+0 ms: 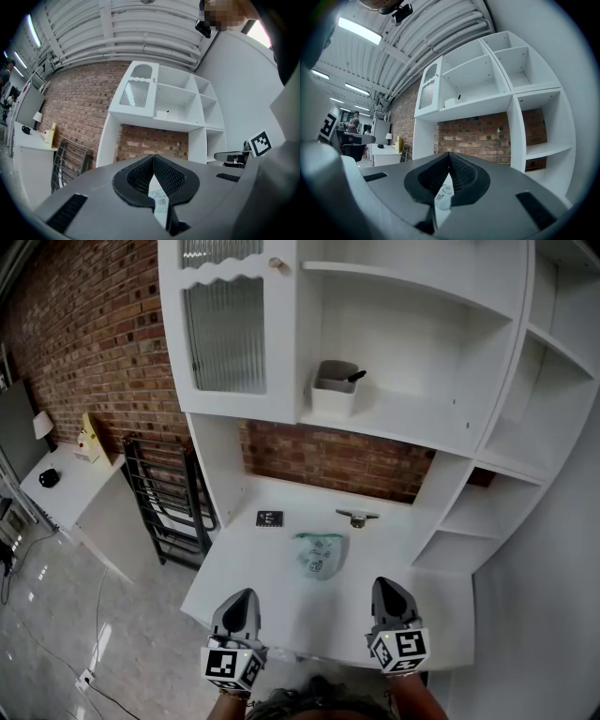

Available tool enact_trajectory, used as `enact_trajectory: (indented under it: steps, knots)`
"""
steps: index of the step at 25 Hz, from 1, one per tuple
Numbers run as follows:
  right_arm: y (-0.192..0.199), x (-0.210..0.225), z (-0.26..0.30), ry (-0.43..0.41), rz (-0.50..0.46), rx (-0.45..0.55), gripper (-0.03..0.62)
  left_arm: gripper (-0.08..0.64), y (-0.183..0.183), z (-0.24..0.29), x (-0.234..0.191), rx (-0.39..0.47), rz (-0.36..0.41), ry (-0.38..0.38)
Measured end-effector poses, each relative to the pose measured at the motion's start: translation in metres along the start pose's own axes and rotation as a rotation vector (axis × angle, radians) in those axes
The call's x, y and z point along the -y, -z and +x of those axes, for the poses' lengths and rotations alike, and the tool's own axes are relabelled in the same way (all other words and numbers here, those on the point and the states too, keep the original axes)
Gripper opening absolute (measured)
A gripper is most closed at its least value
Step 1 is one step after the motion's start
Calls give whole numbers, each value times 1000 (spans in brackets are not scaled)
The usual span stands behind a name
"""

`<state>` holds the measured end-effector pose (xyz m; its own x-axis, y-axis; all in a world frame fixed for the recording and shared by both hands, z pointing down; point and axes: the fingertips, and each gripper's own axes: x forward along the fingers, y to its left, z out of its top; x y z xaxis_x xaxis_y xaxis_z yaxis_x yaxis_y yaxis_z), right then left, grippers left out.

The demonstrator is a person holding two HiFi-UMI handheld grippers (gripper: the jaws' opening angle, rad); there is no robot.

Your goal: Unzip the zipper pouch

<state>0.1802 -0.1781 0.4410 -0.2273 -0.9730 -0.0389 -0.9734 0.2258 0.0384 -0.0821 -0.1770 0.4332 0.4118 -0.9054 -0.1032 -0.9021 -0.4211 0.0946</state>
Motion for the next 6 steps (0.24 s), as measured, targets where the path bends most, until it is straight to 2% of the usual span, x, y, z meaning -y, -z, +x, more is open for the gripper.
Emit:
enact_trajectory:
  steps: [3,6]
  knots:
    - [1,1,0,2,-3,-5,0,5,1,-1,1,-31,-3,-2]
    - [1,2,0,4,-5,-6,0,5,2,-2,0,-26,1,0]
